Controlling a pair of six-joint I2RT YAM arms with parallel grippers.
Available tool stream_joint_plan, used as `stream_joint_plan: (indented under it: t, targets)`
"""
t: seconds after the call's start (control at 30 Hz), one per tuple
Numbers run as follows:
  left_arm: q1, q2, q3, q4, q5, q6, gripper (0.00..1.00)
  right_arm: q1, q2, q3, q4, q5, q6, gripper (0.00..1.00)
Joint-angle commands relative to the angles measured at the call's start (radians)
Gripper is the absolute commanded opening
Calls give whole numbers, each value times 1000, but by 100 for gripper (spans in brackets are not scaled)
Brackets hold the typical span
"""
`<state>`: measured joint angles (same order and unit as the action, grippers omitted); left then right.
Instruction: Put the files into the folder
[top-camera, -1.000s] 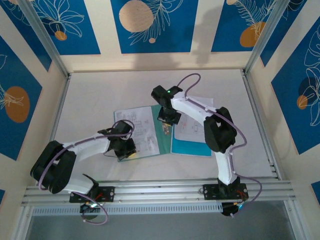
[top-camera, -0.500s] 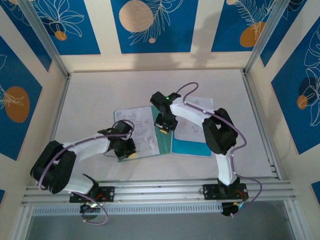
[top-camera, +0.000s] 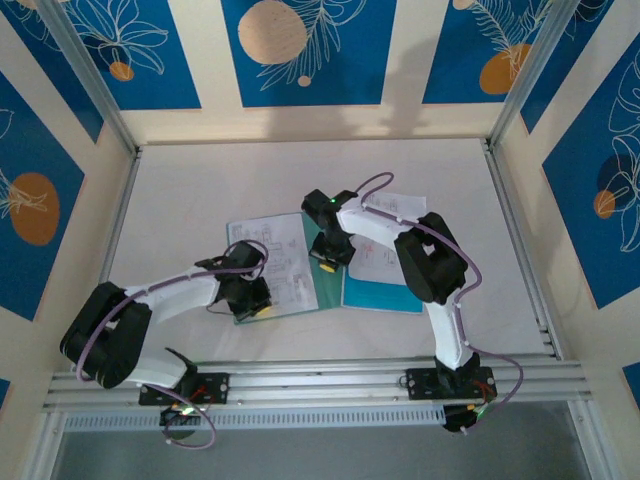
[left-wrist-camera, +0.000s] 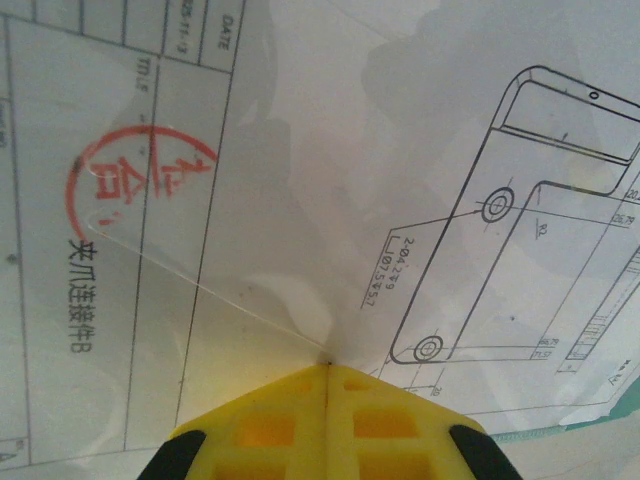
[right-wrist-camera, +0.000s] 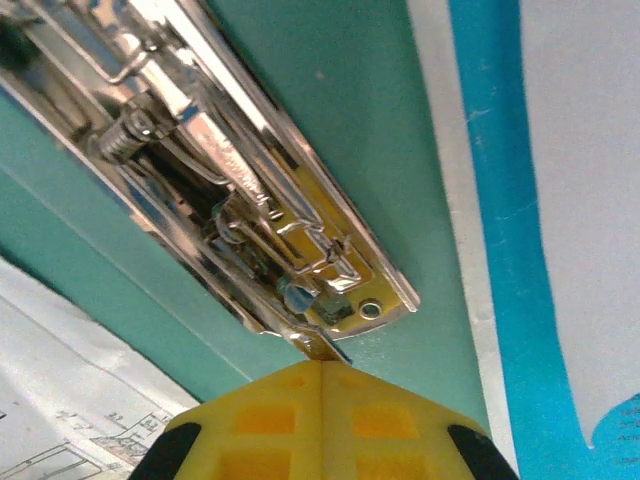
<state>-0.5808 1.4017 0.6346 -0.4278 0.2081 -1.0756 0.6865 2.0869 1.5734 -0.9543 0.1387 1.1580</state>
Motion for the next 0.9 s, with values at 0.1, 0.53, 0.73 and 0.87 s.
stream_joint_plan:
  t: [0.1,0.53,0.73,0.87]
  targets:
    - [-7,6,-25,-81,-34,-1,0,-6,32,-27,-46,29,25,0]
    - [-7,2,-25,-88,-35,-2,0,-3,108,33,-126,98,28,0]
    - [-7,-1,-27,-93,-37,-1,0,-5,190,86,-229,171,31,0]
    - [-8,-4,-30,-94,-36,-1,0,-11,215,81,-237,175,28,0]
